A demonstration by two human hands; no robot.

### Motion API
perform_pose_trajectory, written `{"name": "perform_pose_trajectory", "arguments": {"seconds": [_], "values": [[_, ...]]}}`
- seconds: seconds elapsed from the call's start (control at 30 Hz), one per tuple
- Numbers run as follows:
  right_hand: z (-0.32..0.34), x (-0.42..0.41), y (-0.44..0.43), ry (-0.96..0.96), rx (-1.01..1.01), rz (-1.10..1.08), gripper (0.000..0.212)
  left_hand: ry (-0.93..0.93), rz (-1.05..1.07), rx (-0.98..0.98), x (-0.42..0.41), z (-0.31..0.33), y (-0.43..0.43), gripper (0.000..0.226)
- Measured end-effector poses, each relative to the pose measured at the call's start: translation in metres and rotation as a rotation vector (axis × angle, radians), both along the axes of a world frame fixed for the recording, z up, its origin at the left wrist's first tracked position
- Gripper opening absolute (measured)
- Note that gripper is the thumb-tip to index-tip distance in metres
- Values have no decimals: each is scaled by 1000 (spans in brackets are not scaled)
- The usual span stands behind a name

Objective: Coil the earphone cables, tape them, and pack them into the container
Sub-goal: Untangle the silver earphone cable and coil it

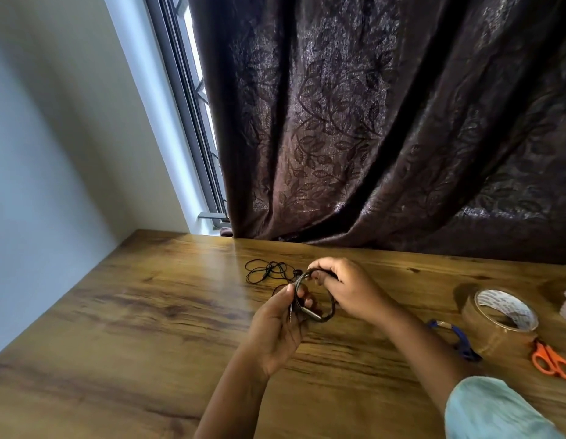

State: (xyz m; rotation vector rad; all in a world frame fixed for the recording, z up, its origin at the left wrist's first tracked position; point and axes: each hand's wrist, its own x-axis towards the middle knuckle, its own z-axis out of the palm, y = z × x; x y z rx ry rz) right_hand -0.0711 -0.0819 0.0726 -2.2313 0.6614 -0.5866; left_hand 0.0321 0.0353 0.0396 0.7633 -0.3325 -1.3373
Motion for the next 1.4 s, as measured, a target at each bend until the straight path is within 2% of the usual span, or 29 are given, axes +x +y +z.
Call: {"name": "perform_pose_trajectory", "arguments": {"seconds": [0.13, 0.3, 0.37, 0.5, 0.57, 0.6, 0.73, 0.77, 0.93, 1.03, 1.17, 1.3, 1.33, 1.4], "values": [[-2, -1, 1, 51, -124, -44, 22, -186, -40, 137, 8, 3, 1, 33], [-7, 0, 2, 87, -176, -35, 22, -618, -14, 314, 17, 13, 0, 45], [-9, 1, 2, 94, -211, -24, 21, -732, -21, 347, 18, 21, -3, 42], [-10, 2, 4, 75, -262, -27, 23, -843, -56, 345, 12, 28, -13, 30], [-10, 1, 4, 59, -293, -28, 24, -844, -43, 336, 7, 29, -18, 24], [-9, 0, 5, 48, -304, -28, 24, -774, -22, 335, 5, 28, -19, 23], [-10, -7, 6, 33, -298, -46, 26, -258, -6, 281, -2, 26, -17, 22], [-11, -9, 6, 43, -289, -42, 27, -182, 3, 294, -4, 25, -18, 22], [-21, -24, 4, 77, -228, -70, 32, -42, 49, 363, -23, 23, -31, 31], [-31, -39, 1, 130, -178, -105, 35, -104, 51, 425, -40, 23, -38, 31], [-39, -73, -10, 251, -85, -98, 40, -299, 16, 515, -74, 25, -48, 24], [-40, -125, -31, 205, -11, -196, 40, -457, 32, 567, -104, 23, -70, 23], [-39, -140, -38, 199, -8, -238, 38, -539, 41, 582, -109, 19, -80, 26], [-37, -173, -53, 195, -35, -337, 33, -836, 25, 602, -120, 10, -99, 30]]}}
